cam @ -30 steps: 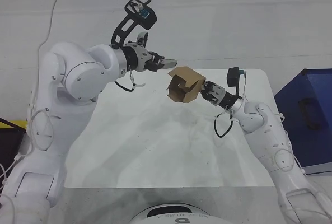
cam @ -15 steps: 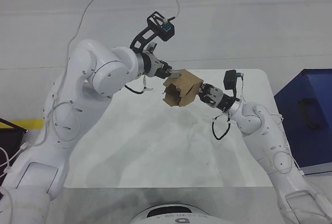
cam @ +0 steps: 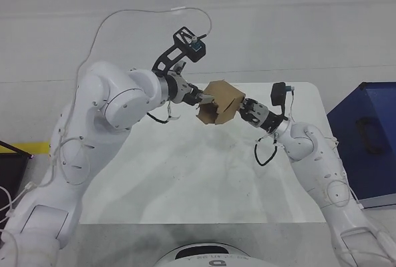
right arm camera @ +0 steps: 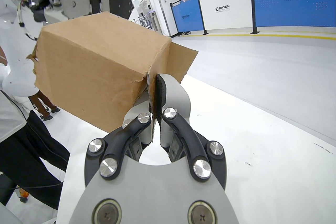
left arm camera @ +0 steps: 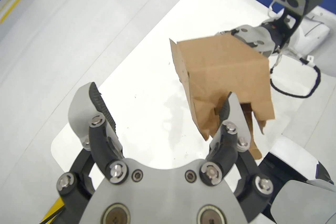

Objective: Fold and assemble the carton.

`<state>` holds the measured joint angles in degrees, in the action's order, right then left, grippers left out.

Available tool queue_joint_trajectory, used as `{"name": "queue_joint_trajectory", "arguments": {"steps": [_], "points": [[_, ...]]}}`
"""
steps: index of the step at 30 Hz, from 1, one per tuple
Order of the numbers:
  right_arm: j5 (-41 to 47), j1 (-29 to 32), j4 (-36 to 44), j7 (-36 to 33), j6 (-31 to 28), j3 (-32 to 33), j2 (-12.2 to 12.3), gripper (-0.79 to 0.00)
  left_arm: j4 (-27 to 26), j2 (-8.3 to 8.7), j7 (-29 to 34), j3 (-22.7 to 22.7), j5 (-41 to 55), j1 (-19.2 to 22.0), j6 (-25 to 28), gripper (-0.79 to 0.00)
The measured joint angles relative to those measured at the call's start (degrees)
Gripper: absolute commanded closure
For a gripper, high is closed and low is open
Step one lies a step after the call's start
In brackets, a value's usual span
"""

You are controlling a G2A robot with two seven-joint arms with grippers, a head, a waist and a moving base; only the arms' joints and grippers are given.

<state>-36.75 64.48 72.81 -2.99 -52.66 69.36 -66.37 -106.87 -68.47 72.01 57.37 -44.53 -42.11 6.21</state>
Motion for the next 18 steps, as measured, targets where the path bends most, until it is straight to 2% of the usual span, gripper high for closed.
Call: {"name": "queue_joint_trajectory", "arguments": {"steps": [4,14,16,18], "points": [[0.20,-0.25,-0.36,-0.05,0.02,-0.12,-0.07,0.000,-1.25,0.59,0.03,1.29,1.71,-3.67,1.54,-0.785],[-0.21,0.15,0.20,0.18,-0.87,-0.13,-0.07,0.000,-0.77,1.23,-3.01,4.31,3.53,-6.82,0.57,-0.782],[-0.43,0.44,0.37,0.53,-1.27,0.05,-0.03,0.000,-0.36,1.40,-3.53,5.55,5.48,-7.51,0.66,-0.665],[-0.67,0.67,0.50,0.73,-1.48,0.22,0.01,0.000,0.09,1.56,-4.01,6.78,7.77,-8.16,1.20,-0.453]]}}
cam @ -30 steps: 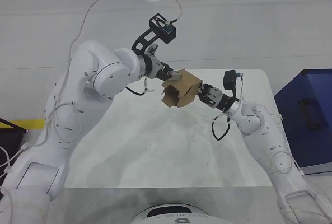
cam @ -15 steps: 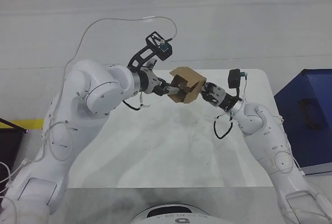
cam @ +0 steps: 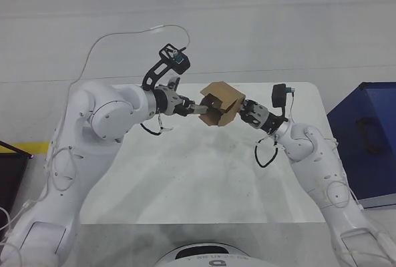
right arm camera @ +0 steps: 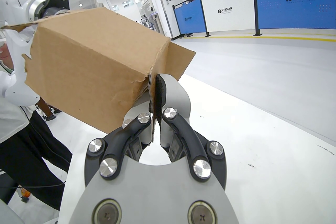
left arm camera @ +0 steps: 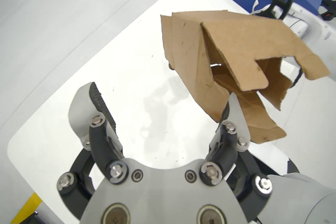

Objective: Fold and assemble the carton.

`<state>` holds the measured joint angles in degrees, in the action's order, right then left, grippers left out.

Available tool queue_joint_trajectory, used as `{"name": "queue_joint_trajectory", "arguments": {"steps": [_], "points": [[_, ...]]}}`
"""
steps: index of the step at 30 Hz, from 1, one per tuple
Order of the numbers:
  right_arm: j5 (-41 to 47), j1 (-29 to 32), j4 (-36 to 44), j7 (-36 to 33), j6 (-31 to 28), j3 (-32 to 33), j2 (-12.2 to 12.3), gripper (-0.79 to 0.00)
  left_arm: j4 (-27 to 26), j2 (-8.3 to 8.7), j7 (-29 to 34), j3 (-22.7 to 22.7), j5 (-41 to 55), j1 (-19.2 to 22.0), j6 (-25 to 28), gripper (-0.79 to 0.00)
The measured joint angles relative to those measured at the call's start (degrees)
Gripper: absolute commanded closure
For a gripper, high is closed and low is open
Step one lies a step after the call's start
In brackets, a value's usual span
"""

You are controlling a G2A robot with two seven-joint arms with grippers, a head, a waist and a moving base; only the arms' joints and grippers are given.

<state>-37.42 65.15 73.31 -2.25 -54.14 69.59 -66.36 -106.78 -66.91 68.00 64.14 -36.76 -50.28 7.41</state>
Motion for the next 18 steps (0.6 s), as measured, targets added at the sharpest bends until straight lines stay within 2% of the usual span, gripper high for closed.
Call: {"name": "queue_joint_trajectory", "arguments": {"steps": [1,4,12,18], "points": [[-0.10,0.13,0.07,0.08,-0.16,0.11,0.03,0.000,0.32,0.12,-0.28,0.90,1.82,-0.50,0.50,-0.382],[-0.20,0.35,0.18,0.28,-0.49,0.35,0.08,0.000,1.19,0.53,-0.42,3.23,5.02,-1.59,1.53,-0.342],[-0.99,0.42,0.96,0.39,-1.65,0.34,0.11,0.000,3.77,1.07,-1.66,5.54,9.42,-2.74,2.64,-0.336],[-0.26,0.30,1.11,-0.36,-2.83,0.20,0.18,0.000,7.65,1.00,-0.30,5.25,20.58,-1.18,7.15,-0.339]]}}
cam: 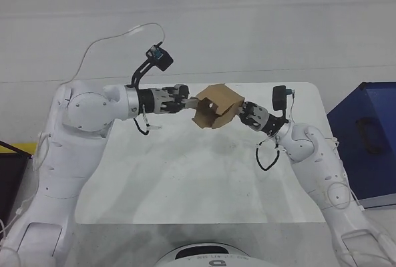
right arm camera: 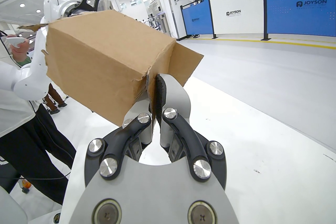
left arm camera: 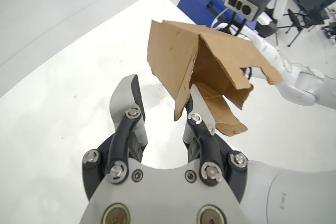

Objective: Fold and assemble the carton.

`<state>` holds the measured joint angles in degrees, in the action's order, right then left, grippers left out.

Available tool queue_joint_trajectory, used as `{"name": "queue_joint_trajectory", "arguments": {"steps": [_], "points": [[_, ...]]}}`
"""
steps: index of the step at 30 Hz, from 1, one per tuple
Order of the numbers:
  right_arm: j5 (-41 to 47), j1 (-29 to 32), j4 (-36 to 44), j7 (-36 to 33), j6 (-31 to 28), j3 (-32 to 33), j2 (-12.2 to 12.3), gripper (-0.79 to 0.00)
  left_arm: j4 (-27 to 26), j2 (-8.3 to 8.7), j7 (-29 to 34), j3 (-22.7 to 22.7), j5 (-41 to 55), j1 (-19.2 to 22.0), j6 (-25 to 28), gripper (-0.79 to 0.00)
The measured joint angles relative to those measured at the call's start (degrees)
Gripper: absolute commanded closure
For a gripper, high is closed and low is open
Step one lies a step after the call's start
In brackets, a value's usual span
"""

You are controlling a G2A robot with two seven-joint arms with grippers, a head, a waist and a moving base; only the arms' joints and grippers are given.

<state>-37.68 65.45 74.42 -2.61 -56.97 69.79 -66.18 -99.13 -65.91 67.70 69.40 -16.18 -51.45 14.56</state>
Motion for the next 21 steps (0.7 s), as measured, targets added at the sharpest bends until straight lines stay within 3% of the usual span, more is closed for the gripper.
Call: {"name": "queue_joint_trajectory", "arguments": {"steps": [15,18,20,21], "points": [[4.95,-0.14,0.47,-3.22,-1.03,-0.13,0.59,0.000,11.65,-0.21,5.51,-3.56,20.55,4.15,9.31,-0.351],[5.40,-0.11,0.67,-3.65,-1.03,-0.23,0.73,0.000,13.27,-0.10,5.21,-3.64,20.89,4.87,9.73,-0.391],[5.59,-0.10,0.81,-3.77,-1.03,-0.27,0.81,0.000,14.00,0.03,5.05,-3.50,21.09,5.06,9.91,-0.474],[5.67,-0.08,0.87,-3.80,-1.03,-0.31,0.84,0.000,14.26,0.09,5.01,-3.42,21.18,5.09,9.98,-0.557]]}}
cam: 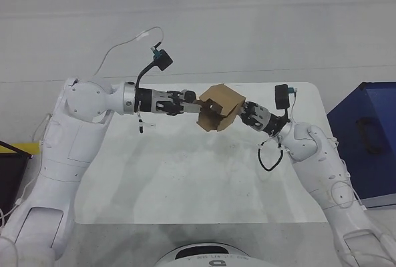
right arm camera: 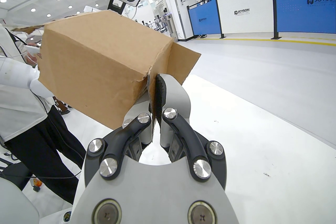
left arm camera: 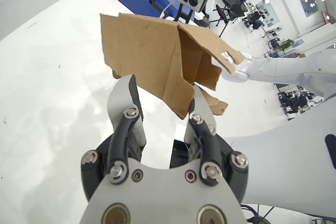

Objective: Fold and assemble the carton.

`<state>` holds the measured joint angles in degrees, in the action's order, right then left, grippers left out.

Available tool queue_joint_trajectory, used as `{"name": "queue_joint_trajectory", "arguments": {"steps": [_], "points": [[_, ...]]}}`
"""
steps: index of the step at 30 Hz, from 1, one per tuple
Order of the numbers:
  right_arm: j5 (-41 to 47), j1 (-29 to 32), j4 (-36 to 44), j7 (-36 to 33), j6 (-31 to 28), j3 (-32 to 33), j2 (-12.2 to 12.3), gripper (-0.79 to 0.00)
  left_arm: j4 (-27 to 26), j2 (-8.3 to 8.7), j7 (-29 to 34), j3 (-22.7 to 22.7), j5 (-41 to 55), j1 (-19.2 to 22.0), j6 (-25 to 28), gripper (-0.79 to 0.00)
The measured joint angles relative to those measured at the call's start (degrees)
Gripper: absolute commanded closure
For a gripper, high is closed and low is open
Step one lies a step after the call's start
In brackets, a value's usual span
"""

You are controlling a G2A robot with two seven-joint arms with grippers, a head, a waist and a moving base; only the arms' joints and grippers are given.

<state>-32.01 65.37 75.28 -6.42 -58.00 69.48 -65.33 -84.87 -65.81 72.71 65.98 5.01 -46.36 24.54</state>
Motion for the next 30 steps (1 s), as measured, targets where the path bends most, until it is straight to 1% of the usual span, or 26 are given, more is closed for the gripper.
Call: {"name": "queue_joint_trajectory", "arguments": {"steps": [1,2,5,7,11,16,18,21,23,24,26,28,30], "points": [[0.10,0.02,0.08,-0.04,0.00,-0.04,0.04,0.000,0.32,0.09,-0.04,0.10,0.07,0.02,0.03,-0.727],[0.15,0.03,0.16,-0.05,0.00,-0.07,0.07,0.000,0.51,0.15,-0.08,0.14,0.06,0.02,0.03,-0.785],[0.23,0.02,0.34,-0.18,0.00,-0.22,0.17,0.000,0.60,0.35,-0.21,0.20,0.12,-0.04,0.26,-0.785],[0.29,-0.05,0.30,-0.28,0.00,-0.29,0.22,0.000,-0.38,0.58,-0.01,0.57,0.23,-0.30,1.16,-0.785],[0.37,-0.28,-0.21,-0.35,0.03,-0.32,0.25,0.000,-4.02,1.30,1.50,2.12,0.59,-1.65,2.97,-0.785],[-0.14,-0.70,-0.82,-0.07,1.08,-0.53,0.12,0.000,-9.30,2.22,1.95,4.66,1.02,-3.37,2.88,-0.785],[-0.41,-0.83,-0.96,0.03,1.44,-0.64,0.06,0.000,-11.23,2.53,1.26,6.05,1.58,-3.70,2.21,-0.785],[-0.97,-0.97,-1.04,0.31,1.97,-0.68,0.00,0.000,-13.75,3.01,-1.16,8.77,0.67,-3.33,-0.99,-0.785],[-1.35,-1.00,-1.06,0.60,2.23,-0.72,-0.04,0.000,-15.41,3.33,-3.38,9.93,-4.01,-2.17,-4.68,-0.785],[-1.51,-1.01,-1.07,0.69,2.30,-0.76,-0.07,0.000,-16.27,3.38,-4.30,9.74,-6.84,-1.57,-6.34,-0.785],[-2.02,-1.10,-1.14,0.84,2.65,-0.86,-0.12,0.000,-17.22,3.36,-5.58,7.70,-14.57,0.42,-9.83,-0.785],[-2.87,-1.21,-1.15,1.16,3.42,-0.94,-0.19,0.000,-16.45,2.98,-6.52,4.02,-21.65,3.01,-13.12,-0.785],[-3.43,-1.23,-1.14,1.57,3.81,-1.06,-0.27,0.000,-15.16,2.50,-7.20,0.67,-25.30,5.32,-14.96,-0.785]]}}
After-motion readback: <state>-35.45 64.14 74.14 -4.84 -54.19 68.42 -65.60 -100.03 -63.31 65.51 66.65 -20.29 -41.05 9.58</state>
